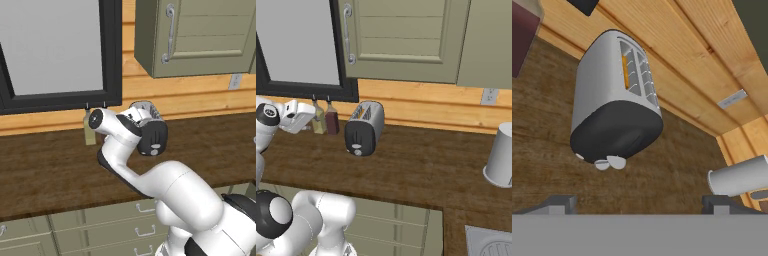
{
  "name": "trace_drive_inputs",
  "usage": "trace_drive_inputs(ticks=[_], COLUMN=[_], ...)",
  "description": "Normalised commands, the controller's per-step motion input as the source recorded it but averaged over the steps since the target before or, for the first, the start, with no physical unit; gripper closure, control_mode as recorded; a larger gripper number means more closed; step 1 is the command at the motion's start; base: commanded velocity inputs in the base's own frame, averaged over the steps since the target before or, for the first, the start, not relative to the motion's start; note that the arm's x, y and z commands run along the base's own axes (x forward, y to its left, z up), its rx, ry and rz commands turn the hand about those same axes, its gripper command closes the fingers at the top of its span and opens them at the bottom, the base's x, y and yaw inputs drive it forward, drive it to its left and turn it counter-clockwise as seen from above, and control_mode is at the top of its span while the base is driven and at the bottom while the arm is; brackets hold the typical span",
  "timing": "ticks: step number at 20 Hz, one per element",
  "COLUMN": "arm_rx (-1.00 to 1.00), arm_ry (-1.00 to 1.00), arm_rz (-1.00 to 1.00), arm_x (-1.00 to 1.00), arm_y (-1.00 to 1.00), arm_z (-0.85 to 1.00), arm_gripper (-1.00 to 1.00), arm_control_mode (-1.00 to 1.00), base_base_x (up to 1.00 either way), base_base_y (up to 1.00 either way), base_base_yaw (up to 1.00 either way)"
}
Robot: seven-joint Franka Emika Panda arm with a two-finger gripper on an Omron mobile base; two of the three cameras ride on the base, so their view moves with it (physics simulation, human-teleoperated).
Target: Start the toaster. Once the lever pops up, take the bread to the plate on the dining counter.
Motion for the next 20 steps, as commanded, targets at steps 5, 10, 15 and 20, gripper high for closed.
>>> trace_drive_inputs(ticks=[5, 10, 15, 20], arm_rx=[0.0, 0.0, 0.0, 0.0], arm_ry=[0.0, 0.0, 0.0, 0.0], arm_rz=[0.0, 0.0, 0.0, 0.0], arm_x=[0.0, 0.0, 0.0, 0.0], arm_y=[0.0, 0.0, 0.0, 0.0], arm_z=[0.0, 0.0, 0.0, 0.0], arm_gripper=[-1.0, -1.0, -1.0, -1.0], arm_control_mode=[-1.0, -1.0, -1.0, -1.0], base_base_x=[0.0, 0.0, 0.0, 0.0], base_base_y=[0.0, 0.0, 0.0, 0.0], base_base_yaw=[0.0, 0.0, 0.0, 0.0])
